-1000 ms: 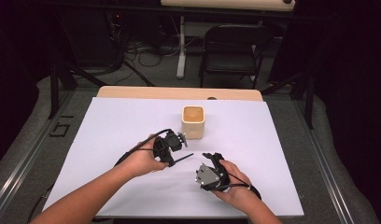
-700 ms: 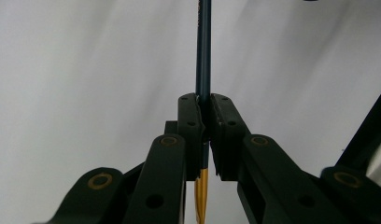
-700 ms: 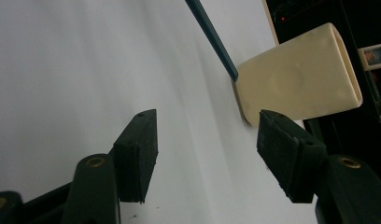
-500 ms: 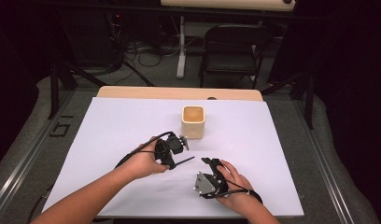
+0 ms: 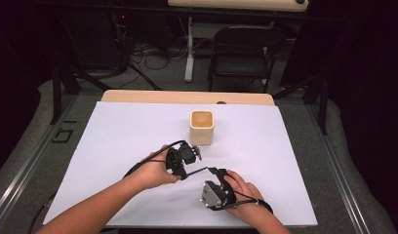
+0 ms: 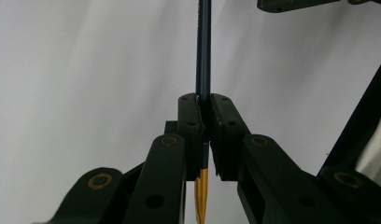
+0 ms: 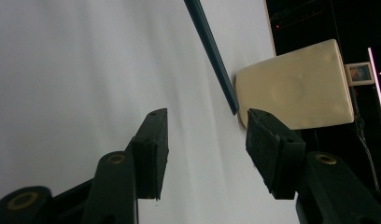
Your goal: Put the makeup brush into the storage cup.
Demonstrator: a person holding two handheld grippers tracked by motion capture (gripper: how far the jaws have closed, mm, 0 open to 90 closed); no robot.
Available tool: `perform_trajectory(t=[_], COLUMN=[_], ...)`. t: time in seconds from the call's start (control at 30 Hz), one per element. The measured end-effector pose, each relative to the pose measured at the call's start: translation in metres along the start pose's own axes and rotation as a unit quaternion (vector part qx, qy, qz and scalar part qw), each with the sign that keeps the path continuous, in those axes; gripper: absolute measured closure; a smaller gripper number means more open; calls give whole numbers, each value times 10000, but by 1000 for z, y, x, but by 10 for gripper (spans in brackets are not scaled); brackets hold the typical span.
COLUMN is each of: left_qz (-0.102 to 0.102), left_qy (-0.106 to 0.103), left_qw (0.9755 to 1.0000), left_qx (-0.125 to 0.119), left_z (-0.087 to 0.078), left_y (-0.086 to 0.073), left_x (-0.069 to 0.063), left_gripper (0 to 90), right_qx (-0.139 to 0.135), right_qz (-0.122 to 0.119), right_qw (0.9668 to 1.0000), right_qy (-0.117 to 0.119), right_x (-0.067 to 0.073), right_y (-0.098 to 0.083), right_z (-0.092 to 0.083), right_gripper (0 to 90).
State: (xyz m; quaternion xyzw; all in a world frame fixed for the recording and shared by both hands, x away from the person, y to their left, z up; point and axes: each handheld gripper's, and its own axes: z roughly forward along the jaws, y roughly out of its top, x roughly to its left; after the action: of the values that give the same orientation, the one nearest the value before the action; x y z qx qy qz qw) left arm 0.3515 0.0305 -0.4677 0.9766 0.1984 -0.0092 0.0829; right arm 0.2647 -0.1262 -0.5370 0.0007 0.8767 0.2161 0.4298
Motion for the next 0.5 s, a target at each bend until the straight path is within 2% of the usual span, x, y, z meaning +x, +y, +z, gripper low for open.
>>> perform_trajectory(t=[0.1, 0.13, 0.27, 0.3, 0.43, 0.5], left_qz=[20, 26, 50, 51, 92, 123], left_qy=[-11, -22, -25, -40, -68, -93], left_qw=[10000, 10000, 10000, 10000, 9999, 9999], left_qx=[32, 46, 55, 51, 39, 20], left_z=[0, 0, 1, 2, 3, 4], left_y=[1, 1, 2, 2, 5, 7], left_x=[-1, -1, -3, -3, -6, -7], left_gripper=[834, 834, 834, 834, 834, 834], right_qx=[-9, -57, 24, -28, -8, -87], right_qz=[-133, -55, -182, -274, -427, -458], right_qw=[9999, 10000, 9998, 9996, 9990, 9988], right_qy=[-18, -34, -91, -101, -150, -136], right_x=[0, 1, 2, 2, 5, 6], right_y=[0, 0, 1, 1, 4, 5], right_z=[1, 2, 1, 2, 2, 3], right_gripper=[508, 512, 540, 544, 564, 574])
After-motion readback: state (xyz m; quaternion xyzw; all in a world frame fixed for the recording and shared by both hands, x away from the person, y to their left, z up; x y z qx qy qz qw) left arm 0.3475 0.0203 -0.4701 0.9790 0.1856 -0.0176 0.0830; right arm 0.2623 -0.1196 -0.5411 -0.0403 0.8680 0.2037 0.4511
